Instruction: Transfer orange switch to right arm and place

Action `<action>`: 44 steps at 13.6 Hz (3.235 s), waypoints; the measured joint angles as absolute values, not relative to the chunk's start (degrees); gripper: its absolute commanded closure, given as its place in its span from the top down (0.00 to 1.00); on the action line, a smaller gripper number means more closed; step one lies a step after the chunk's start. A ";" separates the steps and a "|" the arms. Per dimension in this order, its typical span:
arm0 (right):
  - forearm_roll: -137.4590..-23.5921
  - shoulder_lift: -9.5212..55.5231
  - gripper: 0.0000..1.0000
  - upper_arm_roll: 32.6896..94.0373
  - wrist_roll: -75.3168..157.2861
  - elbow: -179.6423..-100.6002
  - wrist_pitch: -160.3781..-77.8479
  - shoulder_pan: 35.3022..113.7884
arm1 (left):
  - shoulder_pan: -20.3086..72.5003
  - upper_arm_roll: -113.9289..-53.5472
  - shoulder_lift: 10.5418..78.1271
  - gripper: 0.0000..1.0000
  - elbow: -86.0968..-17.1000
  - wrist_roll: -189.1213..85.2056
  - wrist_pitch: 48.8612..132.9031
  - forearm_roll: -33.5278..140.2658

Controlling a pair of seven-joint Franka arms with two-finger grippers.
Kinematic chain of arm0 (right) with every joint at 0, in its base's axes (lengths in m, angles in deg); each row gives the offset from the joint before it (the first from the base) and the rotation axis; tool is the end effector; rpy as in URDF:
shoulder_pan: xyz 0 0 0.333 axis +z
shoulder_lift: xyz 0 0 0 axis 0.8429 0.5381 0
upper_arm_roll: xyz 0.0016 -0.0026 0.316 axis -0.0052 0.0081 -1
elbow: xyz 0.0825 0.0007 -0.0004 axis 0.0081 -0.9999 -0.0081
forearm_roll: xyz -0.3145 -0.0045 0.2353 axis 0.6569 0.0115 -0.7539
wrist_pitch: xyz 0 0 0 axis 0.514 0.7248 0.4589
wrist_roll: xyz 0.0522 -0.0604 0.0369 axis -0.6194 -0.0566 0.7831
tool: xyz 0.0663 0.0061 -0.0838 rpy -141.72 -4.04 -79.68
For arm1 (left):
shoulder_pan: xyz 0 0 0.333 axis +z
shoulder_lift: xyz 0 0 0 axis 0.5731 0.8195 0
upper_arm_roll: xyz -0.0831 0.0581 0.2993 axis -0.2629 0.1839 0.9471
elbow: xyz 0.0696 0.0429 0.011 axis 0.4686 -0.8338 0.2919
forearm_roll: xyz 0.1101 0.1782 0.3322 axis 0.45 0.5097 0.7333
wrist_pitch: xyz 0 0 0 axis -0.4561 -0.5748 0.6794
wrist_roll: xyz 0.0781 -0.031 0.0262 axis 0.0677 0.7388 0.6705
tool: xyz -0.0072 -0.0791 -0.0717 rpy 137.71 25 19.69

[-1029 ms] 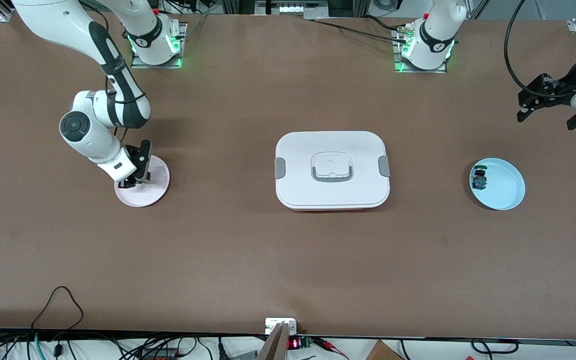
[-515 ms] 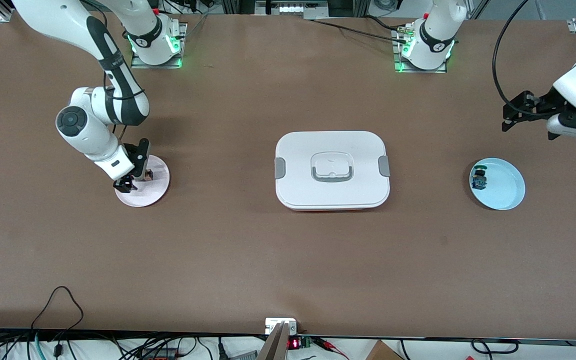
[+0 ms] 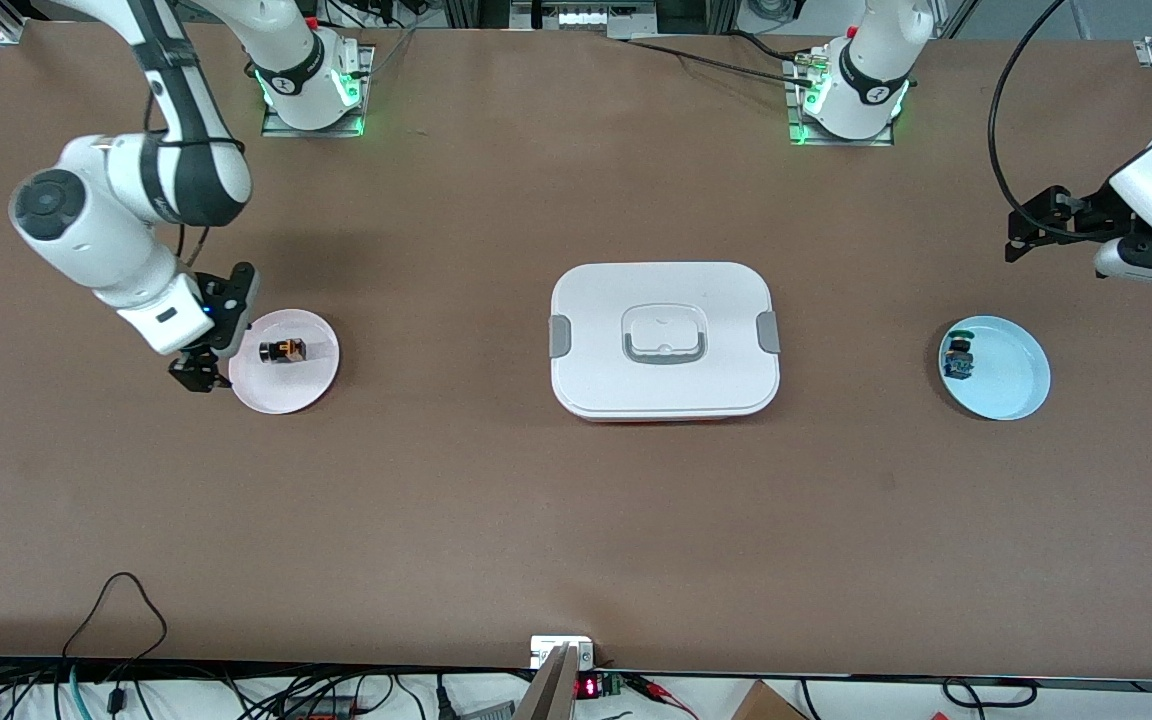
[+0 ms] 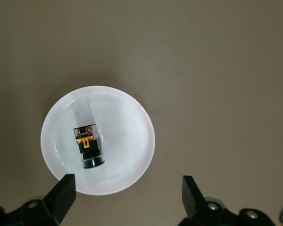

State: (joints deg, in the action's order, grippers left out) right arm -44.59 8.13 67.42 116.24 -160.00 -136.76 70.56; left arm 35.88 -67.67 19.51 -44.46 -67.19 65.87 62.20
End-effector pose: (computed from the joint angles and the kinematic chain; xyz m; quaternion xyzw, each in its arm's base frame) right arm 0.5815 0.0388 0.3692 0.7455 0.6646 0.0362 0.0360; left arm 0.5602 -0.0126 0.5998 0.9961 -0.0874 -0.0113 0.0025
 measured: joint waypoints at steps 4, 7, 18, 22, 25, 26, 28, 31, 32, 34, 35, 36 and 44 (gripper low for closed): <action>-44.61 7.81 1.00 67.43 104.85 -147.69 -122.77 70.56 | 35.77 -68.07 19.92 1.00 -44.25 -62.62 65.56 62.20; -47.33 7.36 1.00 67.43 92.42 -142.38 -116.46 70.59 | 35.84 -68.03 19.98 1.00 -44.17 -61.98 65.04 62.44; -49.75 5.80 1.00 67.44 46.61 -138.34 -99.00 70.61 | 36.27 -67.73 20.19 1.00 -42.39 -61.32 63.92 64.23; -46.81 4.81 1.00 68.28 45.06 -134.56 -95.90 69.26 | 37.36 -67.22 20.35 1.00 -42.35 -61.20 63.91 64.23; -46.84 4.63 1.00 68.48 42.06 -130.59 -93.18 67.01 | 37.50 -67.20 20.60 1.00 -42.27 -61.20 63.91 64.23; -46.84 4.54 1.00 68.39 41.09 -129.75 -92.35 66.67 | 37.50 -67.20 20.64 1.00 -42.25 -61.20 63.91 64.23; -46.53 4.19 1.00 67.08 37.84 -129.19 -90.41 66.30 | 37.53 -67.20 20.67 1.00 -42.24 -61.20 63.91 64.23; -45.17 3.61 1.00 64.98 34.63 -129.92 -90.77 65.99 | 37.64 -67.20 20.67 1.00 -42.21 -61.20 63.91 64.23; -45.03 2.80 1.00 64.98 34.49 -131.54 -92.48 65.72 | 37.65 -67.20 20.67 1.00 -42.20 -61.20 63.91 64.23; -44.98 -0.11 1.00 65.00 34.49 -137.00 -96.61 64.73 | 37.66 -67.20 20.68 1.00 -42.18 -61.20 63.91 64.22; -44.97 -1.54 1.00 65.00 34.52 -139.27 -97.77 64.42 | 37.67 -67.20 20.69 1.00 -42.18 -61.20 63.91 64.22; -44.96 -2.68 1.00 65.00 34.58 -140.66 -98.36 64.32 | 37.68 -67.20 20.71 1.00 -42.17 -61.20 63.91 64.22; -44.07 -4.70 1.00 64.96 36.16 -138.57 -96.30 64.11 | 37.69 -67.20 20.72 1.00 -42.15 -61.20 63.91 64.22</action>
